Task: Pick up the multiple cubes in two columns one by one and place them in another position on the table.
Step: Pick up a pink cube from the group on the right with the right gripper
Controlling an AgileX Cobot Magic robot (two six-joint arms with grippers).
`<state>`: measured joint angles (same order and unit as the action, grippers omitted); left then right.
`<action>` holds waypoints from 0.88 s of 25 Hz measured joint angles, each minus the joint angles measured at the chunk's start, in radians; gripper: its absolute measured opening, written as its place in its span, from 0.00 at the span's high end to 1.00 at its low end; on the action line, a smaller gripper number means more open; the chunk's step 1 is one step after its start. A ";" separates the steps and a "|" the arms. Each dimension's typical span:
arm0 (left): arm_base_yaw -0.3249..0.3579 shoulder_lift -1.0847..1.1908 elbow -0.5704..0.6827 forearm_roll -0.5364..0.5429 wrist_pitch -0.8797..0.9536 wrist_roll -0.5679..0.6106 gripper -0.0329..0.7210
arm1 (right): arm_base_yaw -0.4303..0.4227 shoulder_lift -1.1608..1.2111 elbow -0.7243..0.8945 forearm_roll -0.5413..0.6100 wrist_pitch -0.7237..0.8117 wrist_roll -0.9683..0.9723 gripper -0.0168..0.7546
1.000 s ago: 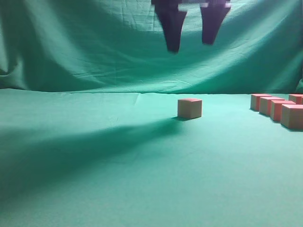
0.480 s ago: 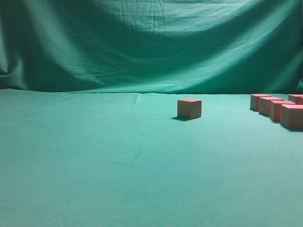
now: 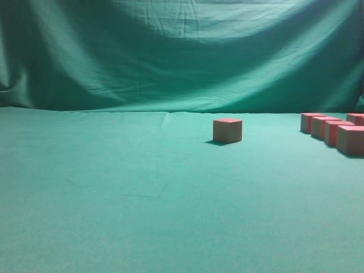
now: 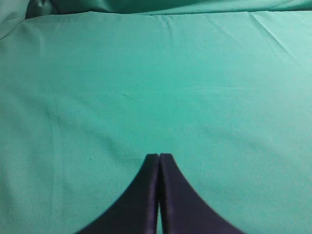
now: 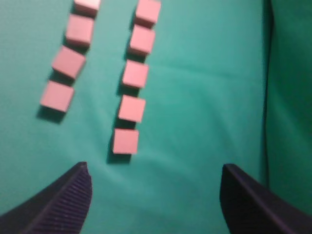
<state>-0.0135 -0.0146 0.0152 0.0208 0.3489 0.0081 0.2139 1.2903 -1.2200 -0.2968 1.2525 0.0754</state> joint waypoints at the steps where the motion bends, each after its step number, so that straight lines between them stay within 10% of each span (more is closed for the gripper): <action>1: 0.000 0.000 0.000 0.000 0.000 0.000 0.96 | -0.017 0.000 0.051 0.000 -0.007 0.007 0.27; 22: 0.000 0.000 0.000 0.000 0.000 0.000 0.96 | -0.172 0.265 0.276 0.254 -0.340 -0.106 0.27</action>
<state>-0.0135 -0.0146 0.0152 0.0208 0.3489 0.0081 0.0421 1.5550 -0.9437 -0.0429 0.9123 -0.0305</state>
